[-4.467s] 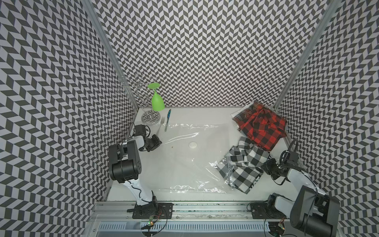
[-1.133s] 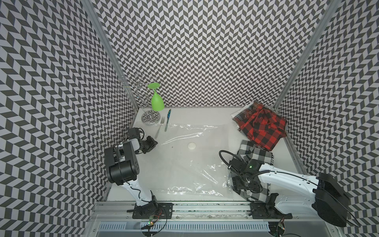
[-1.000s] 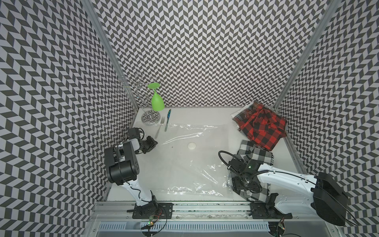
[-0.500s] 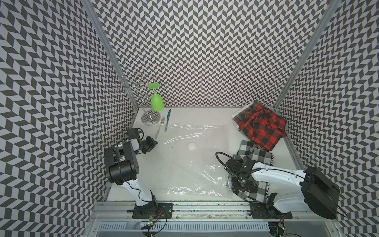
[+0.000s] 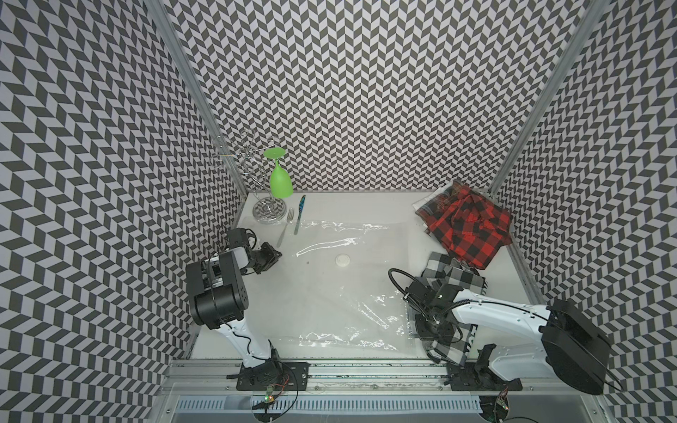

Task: Take the shirt out of the vacuum bag
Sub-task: Pick up the shirt from the center of the board, then place the shirt at the corner of the board.

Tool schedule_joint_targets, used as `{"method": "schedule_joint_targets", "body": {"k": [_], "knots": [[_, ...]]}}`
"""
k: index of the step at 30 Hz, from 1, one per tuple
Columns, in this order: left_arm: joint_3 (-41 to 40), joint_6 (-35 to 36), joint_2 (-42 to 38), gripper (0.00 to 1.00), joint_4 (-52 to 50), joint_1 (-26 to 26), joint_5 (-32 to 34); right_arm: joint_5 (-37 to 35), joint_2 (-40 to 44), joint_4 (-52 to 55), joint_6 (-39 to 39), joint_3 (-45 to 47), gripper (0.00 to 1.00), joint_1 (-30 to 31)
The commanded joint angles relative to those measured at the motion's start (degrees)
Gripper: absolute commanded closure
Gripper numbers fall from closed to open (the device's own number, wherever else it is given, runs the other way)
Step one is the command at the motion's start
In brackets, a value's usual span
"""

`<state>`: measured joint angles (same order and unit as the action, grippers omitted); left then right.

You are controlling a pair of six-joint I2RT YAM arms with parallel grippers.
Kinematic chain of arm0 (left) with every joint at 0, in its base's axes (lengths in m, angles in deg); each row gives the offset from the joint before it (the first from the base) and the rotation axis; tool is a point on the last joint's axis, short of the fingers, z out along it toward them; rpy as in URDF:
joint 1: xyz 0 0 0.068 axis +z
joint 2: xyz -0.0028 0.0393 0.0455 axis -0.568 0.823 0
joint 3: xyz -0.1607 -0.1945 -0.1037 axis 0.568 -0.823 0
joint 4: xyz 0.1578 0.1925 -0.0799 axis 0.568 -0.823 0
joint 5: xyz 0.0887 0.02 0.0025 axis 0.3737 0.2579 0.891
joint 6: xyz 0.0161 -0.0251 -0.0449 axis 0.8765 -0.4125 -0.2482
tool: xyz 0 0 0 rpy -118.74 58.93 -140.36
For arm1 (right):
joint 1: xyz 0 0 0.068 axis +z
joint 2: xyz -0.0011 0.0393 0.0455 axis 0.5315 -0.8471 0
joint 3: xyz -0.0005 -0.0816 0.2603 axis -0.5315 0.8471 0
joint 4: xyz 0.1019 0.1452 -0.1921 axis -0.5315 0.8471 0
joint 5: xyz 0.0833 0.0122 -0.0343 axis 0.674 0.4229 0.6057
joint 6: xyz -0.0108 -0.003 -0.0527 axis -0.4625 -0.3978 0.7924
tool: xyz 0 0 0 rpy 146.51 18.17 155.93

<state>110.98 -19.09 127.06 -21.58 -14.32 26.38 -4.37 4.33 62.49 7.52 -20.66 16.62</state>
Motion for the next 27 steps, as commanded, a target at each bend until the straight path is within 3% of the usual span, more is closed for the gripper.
{"method": "schedule_joint_targets", "body": {"k": [1,15,21,27], "knots": [[-2.97,0.97,5.05,0.70,-7.81,0.10,7.10,-2.23,5.00,-2.40,1.17,-2.67,1.00,-3.76],[-2.70,0.96,5.15,0.70,-8.00,0.10,6.73,10.85,21.30,6.25,7.39,-17.41,1.00,-19.09],[-2.49,0.98,5.22,0.70,-7.99,0.01,6.41,18.23,18.37,10.45,14.39,-32.10,1.00,-27.01],[-2.00,0.98,5.41,0.70,-8.24,-0.16,5.97,26.58,9.89,14.69,20.20,-50.27,1.00,-32.60]]}}
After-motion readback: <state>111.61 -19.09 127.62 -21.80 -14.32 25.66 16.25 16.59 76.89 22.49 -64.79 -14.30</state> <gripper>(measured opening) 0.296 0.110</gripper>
